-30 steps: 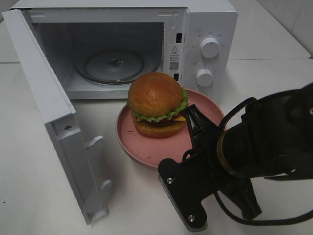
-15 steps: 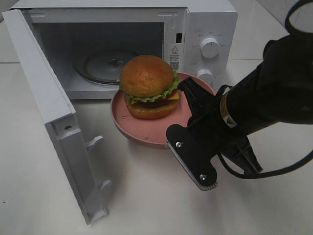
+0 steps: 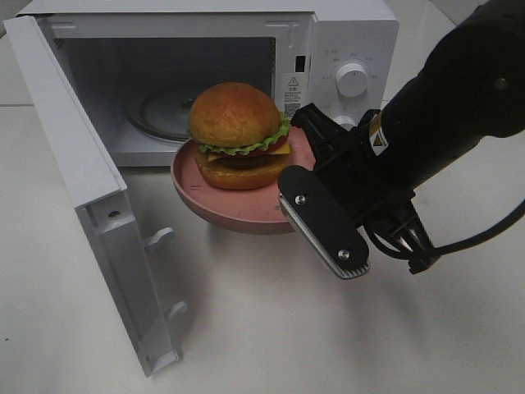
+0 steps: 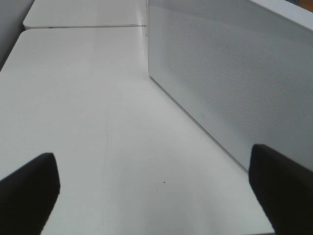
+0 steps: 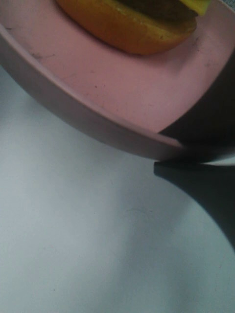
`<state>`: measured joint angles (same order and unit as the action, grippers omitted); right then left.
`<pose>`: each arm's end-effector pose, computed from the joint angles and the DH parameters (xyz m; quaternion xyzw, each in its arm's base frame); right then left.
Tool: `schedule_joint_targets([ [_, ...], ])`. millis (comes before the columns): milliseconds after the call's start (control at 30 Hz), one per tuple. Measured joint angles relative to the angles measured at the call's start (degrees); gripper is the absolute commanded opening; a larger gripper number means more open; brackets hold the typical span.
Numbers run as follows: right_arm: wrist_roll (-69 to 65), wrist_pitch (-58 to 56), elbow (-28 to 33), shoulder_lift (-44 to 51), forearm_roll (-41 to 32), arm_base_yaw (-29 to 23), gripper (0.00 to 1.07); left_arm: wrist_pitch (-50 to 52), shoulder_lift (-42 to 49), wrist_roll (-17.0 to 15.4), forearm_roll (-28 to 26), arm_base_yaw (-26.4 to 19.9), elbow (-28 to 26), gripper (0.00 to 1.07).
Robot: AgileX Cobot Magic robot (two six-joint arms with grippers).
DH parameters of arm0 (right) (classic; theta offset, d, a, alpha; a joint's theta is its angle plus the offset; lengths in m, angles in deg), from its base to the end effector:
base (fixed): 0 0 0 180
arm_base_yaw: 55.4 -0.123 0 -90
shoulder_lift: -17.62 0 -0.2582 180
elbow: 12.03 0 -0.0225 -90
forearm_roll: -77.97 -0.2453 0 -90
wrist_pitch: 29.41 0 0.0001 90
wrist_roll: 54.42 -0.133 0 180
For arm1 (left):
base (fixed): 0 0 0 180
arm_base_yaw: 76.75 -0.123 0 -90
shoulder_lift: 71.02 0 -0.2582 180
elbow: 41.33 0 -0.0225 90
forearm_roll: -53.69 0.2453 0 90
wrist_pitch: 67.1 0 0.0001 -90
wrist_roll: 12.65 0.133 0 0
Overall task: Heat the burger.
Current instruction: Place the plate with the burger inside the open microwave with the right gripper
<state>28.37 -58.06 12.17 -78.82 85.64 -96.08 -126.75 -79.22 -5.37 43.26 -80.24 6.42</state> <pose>0.2479 0.2019 0.1600 -0.8702 0.4133 -0.1383 0.2299 0.0551 -0.0175 0.2598 0.0308 0.8421 -0.0406 0.5369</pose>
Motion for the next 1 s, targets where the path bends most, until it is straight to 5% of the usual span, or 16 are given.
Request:
schedule_joint_targets([
  [500, 6.76, -2.35, -5.27, -2.98, -9.22, 0.0, 0.02, 0.0, 0.0, 0.0, 0.0, 0.0, 0.0, 1.0],
  [1000, 6.93, -2.58, -13.81, -11.17, -6.02, 0.0, 0.02, 0.0, 0.0, 0.0, 0.0, 0.0, 0.0, 1.0],
])
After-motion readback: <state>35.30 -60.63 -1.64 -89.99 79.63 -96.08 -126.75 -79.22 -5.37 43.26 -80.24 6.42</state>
